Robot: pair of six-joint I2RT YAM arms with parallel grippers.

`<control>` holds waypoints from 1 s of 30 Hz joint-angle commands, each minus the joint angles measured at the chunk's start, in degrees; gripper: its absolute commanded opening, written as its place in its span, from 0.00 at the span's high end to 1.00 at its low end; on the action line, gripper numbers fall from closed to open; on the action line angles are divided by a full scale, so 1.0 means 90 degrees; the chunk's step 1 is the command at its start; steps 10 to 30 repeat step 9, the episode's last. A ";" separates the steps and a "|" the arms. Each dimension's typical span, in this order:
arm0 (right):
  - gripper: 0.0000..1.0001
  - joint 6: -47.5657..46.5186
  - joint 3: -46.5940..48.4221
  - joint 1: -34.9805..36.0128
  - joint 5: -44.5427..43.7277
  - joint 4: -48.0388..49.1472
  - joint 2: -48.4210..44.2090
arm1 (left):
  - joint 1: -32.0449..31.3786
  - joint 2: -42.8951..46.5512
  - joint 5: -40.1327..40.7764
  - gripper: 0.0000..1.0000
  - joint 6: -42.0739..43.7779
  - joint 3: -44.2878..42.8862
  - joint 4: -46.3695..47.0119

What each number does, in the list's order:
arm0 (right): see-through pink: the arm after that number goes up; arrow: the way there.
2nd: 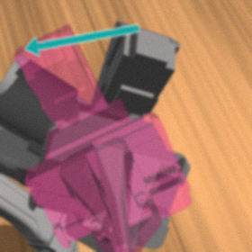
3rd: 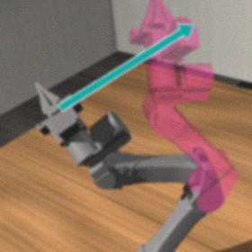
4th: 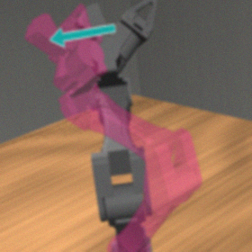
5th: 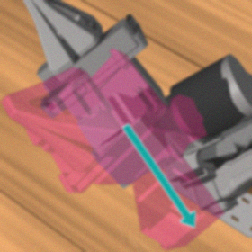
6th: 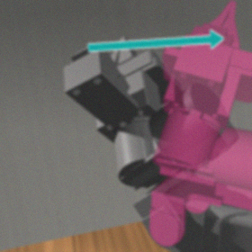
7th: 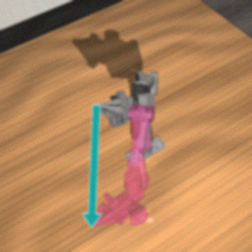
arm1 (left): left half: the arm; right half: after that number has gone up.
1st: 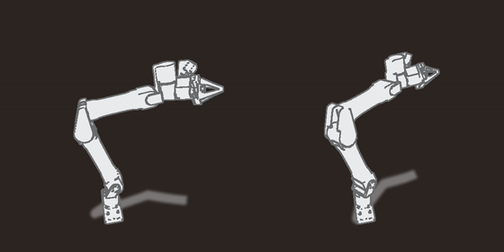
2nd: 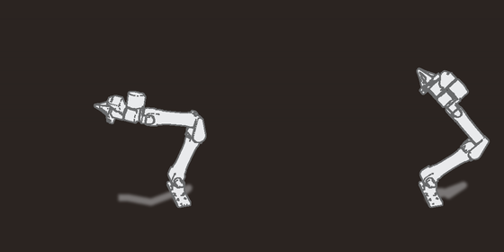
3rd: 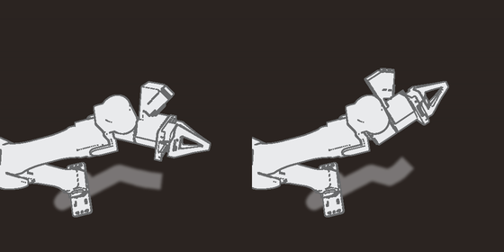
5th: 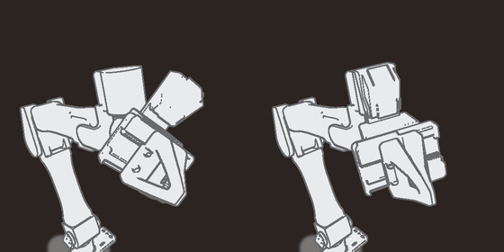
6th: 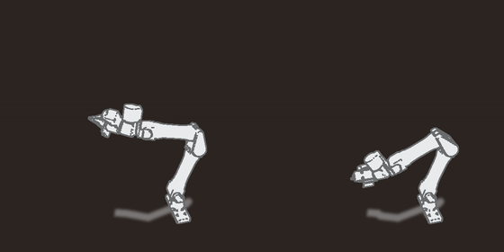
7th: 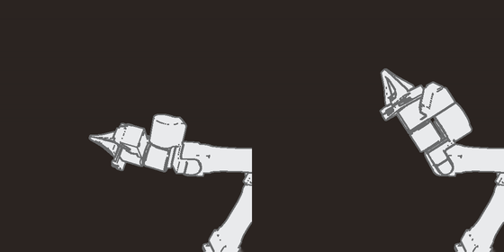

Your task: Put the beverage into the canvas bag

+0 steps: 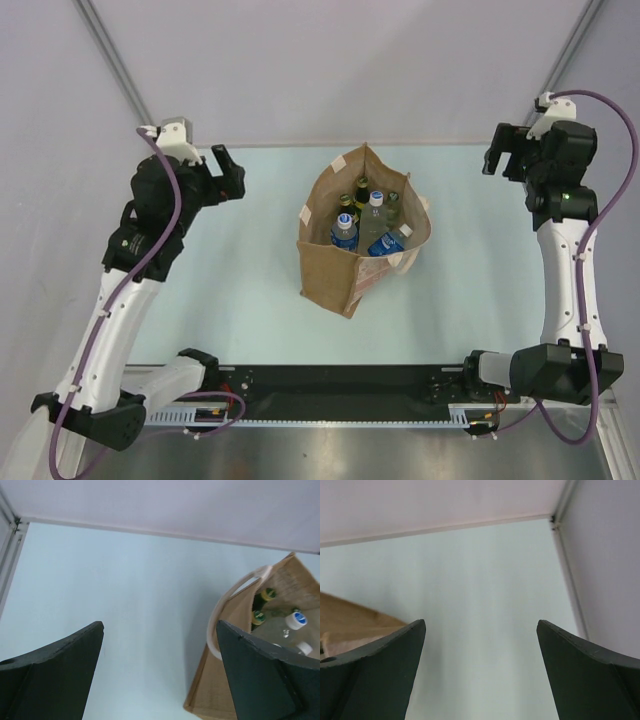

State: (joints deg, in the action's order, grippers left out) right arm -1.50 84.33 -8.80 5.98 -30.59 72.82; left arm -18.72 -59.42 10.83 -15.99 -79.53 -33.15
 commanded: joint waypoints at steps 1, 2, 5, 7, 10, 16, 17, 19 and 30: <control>0.00 -0.0019 0.0346 -0.0067 -0.1318 0.0030 -0.0063 | 0.0185 0.0254 0.0261 0.00 0.0204 0.0281 -0.0106; 0.00 -0.0010 0.0346 -0.0067 -0.1348 0.0020 -0.0073 | 0.0205 0.0283 0.0271 0.00 0.0214 0.0349 -0.0097; 0.00 0.0039 0.0278 -0.0077 -0.1426 0.0020 -0.0141 | 0.0244 0.0371 0.0291 0.00 0.0204 0.0476 -0.0087; 0.00 0.0020 0.0200 -0.0077 -0.1436 0.0107 -0.0190 | 0.0254 0.0420 0.0301 0.00 0.0224 0.0535 -0.0048; 0.00 -0.0009 0.0161 -0.0077 -0.1397 0.0137 -0.0239 | 0.0254 0.0498 0.0330 0.00 0.0243 0.0623 -0.0018; 0.00 -0.0009 0.0161 -0.0077 -0.1397 0.0137 -0.0239 | 0.0254 0.0498 0.0330 0.00 0.0243 0.0623 -0.0018; 0.00 -0.0009 0.0161 -0.0077 -0.1397 0.0137 -0.0239 | 0.0254 0.0498 0.0330 0.00 0.0243 0.0623 -0.0018; 0.00 -0.0009 0.0161 -0.0077 -0.1397 0.0137 -0.0239 | 0.0254 0.0498 0.0330 0.00 0.0243 0.0623 -0.0018; 0.00 -0.0009 0.0161 -0.0077 -0.1397 0.0137 -0.0239 | 0.0254 0.0498 0.0330 0.00 0.0243 0.0623 -0.0018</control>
